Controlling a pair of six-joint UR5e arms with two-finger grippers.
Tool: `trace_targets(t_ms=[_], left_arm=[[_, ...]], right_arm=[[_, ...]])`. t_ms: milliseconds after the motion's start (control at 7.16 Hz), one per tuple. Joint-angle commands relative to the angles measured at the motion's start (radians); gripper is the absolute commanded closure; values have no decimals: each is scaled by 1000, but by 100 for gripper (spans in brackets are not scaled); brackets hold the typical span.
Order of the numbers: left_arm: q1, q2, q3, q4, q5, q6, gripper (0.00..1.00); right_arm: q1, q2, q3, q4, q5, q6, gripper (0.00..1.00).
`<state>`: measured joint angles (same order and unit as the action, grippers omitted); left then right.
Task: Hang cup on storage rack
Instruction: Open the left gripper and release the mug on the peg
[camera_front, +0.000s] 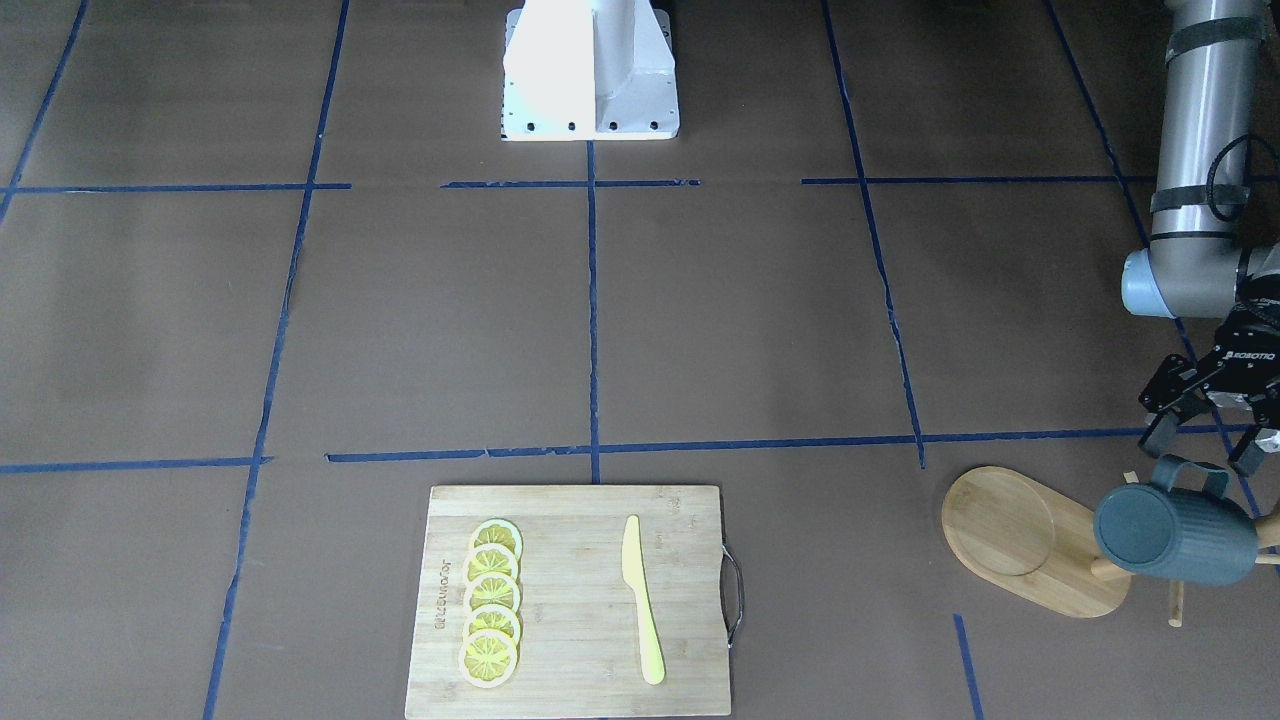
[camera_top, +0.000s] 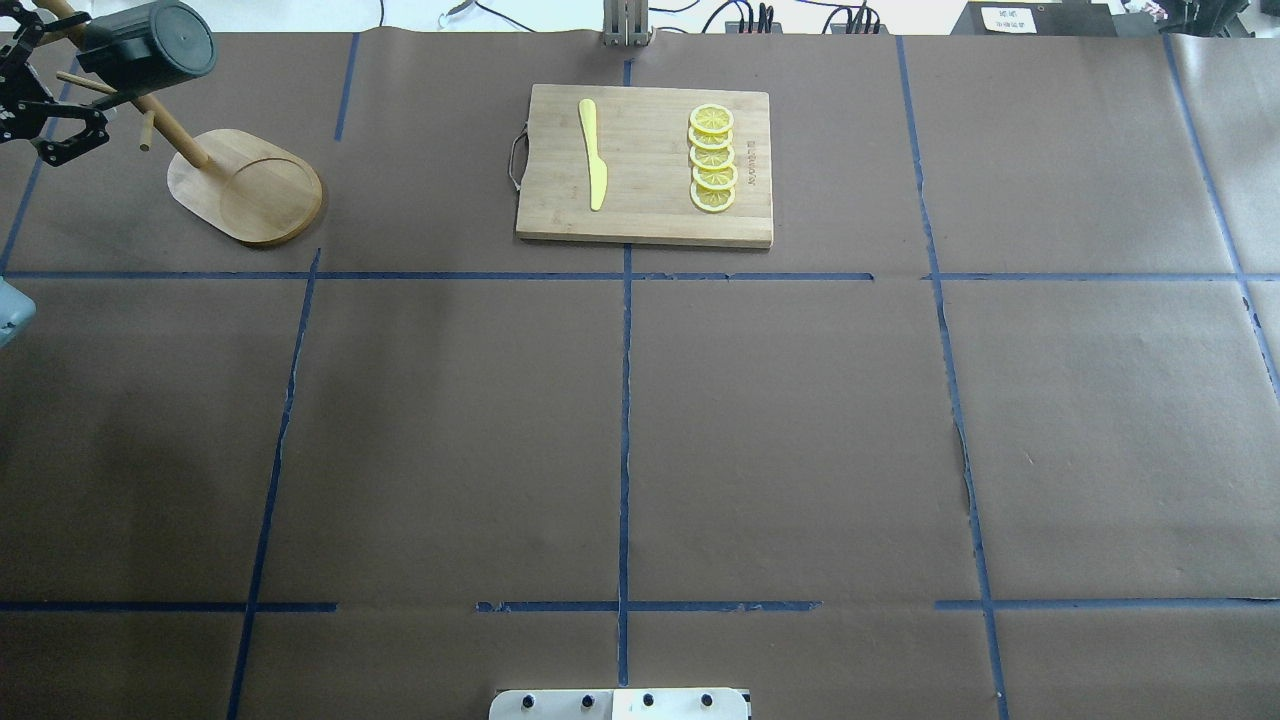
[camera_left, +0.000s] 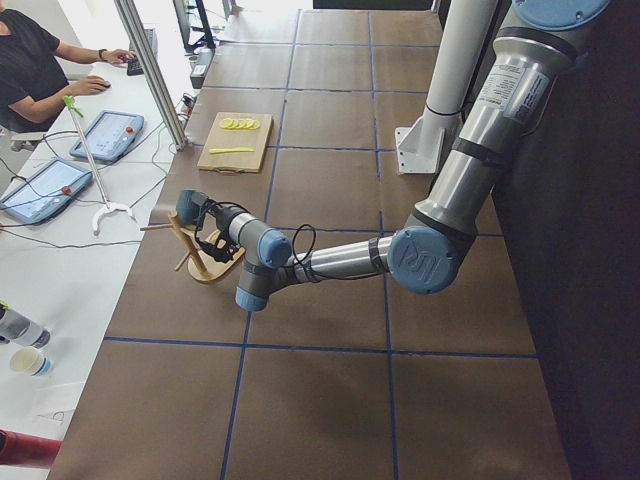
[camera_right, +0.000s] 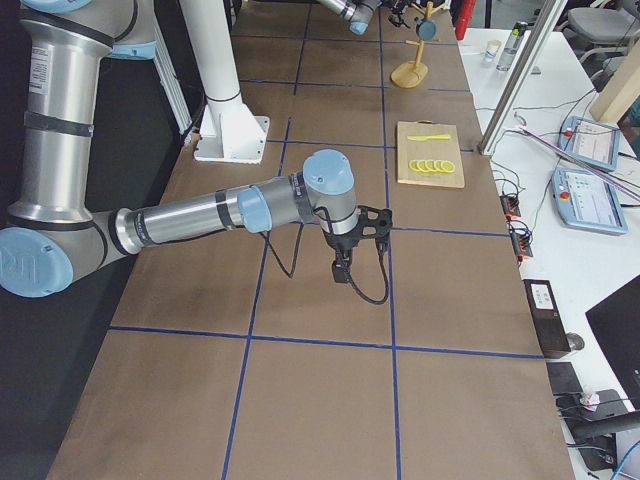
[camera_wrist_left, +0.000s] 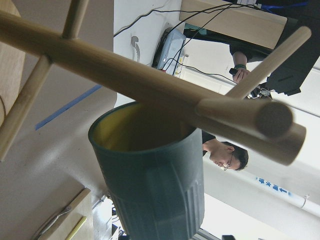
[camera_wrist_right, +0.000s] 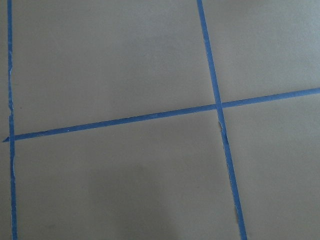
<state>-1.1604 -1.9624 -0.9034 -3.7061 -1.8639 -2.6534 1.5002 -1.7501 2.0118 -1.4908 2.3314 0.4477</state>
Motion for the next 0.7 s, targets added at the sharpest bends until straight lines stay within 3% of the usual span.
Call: trace_targets(t_ms=[0, 559], left_arm=[[-19, 3, -12, 1, -85, 29, 0], [-38, 86, -106, 9, -153, 305, 0]], right_arm=[[0, 0, 4, 0, 0, 0, 0], [0, 0, 2, -2, 2, 0, 0]])
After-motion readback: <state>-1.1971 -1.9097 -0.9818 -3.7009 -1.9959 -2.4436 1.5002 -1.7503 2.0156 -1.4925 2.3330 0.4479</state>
